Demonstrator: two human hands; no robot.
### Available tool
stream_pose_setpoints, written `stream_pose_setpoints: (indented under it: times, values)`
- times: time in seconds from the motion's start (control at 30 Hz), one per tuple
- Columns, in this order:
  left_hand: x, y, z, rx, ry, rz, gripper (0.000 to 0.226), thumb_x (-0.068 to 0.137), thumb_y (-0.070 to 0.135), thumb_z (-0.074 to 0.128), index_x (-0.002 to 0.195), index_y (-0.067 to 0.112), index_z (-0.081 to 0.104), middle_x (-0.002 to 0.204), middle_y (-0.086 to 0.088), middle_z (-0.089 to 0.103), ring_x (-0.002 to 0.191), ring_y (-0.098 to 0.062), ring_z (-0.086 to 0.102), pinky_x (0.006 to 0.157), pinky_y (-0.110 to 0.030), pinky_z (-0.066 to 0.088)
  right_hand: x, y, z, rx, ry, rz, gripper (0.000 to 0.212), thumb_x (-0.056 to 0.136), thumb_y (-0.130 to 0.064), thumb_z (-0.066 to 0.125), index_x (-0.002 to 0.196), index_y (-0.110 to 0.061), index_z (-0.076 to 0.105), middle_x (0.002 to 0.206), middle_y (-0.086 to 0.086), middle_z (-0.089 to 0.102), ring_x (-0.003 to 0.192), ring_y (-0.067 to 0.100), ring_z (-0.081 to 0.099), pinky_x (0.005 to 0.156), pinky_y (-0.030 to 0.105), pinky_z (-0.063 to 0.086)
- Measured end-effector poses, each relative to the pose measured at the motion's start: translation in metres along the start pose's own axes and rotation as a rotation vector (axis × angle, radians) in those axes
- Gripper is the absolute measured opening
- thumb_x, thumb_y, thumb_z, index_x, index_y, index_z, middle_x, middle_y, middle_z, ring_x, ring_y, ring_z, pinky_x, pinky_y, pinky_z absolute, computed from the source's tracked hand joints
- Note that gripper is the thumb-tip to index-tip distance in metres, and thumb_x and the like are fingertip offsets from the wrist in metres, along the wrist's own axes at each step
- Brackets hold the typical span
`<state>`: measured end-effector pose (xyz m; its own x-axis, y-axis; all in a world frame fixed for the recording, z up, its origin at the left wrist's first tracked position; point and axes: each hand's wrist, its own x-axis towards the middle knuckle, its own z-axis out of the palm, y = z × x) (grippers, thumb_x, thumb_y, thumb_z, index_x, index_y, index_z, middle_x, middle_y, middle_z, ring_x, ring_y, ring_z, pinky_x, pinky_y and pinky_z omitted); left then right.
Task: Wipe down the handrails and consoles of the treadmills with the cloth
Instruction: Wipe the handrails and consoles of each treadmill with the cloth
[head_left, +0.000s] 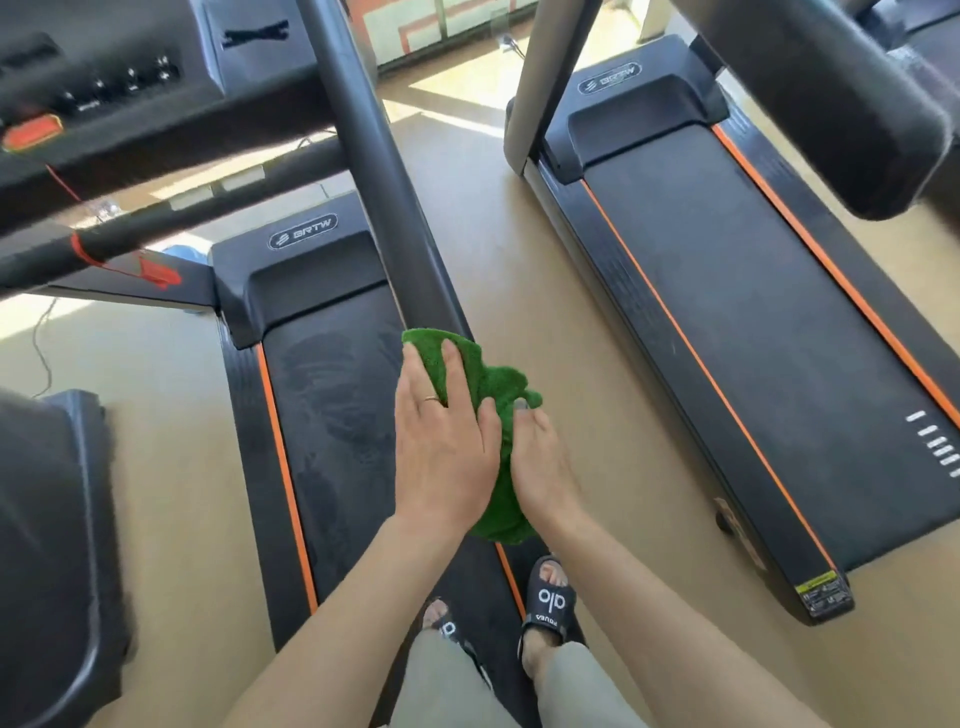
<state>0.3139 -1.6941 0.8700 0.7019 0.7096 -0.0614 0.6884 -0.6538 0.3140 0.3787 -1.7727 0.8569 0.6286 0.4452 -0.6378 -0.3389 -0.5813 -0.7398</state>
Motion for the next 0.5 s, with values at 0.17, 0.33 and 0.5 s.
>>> stream_pose_setpoints:
  times: [0.17,0.33,0.5]
  values:
    - [0.004,0.011,-0.012,0.411,-0.187,0.352,0.066,0.101,0.036,0.015,0.153,0.002,0.038,0.163,-0.013,0.032,0.155,-0.028,0.016,0.126,-0.05,0.011,-0.041,0.023,0.007,0.237,0.251,0.009,0.038,0.108,-0.04,0.032,0.127,-0.021,0.059,0.123,-0.009,0.052,0.123,0.015,0.05,0.104,0.029,0.037]
    - [0.064,0.031,-0.03,0.636,-0.443,0.476,0.055,0.099,0.036,0.027,0.119,0.008,0.069,0.126,-0.009,0.066,0.126,-0.027,0.05,0.122,-0.04,0.018,-0.011,0.019,0.013,0.371,-0.007,0.21,0.081,0.081,-0.083,0.027,0.133,-0.033,0.062,0.127,-0.002,0.067,0.118,0.018,0.062,0.107,0.043,0.047]
    - [0.117,0.051,-0.028,0.862,-0.609,0.536,0.046,0.107,0.038,0.029,0.125,0.017,0.066,0.131,-0.003,0.064,0.125,-0.022,0.055,0.101,-0.034,0.033,0.044,-0.014,0.011,0.432,-0.091,0.279,0.082,0.082,-0.078,0.03,0.136,-0.025,0.061,0.128,0.007,0.068,0.121,0.023,0.062,0.11,0.044,0.045]
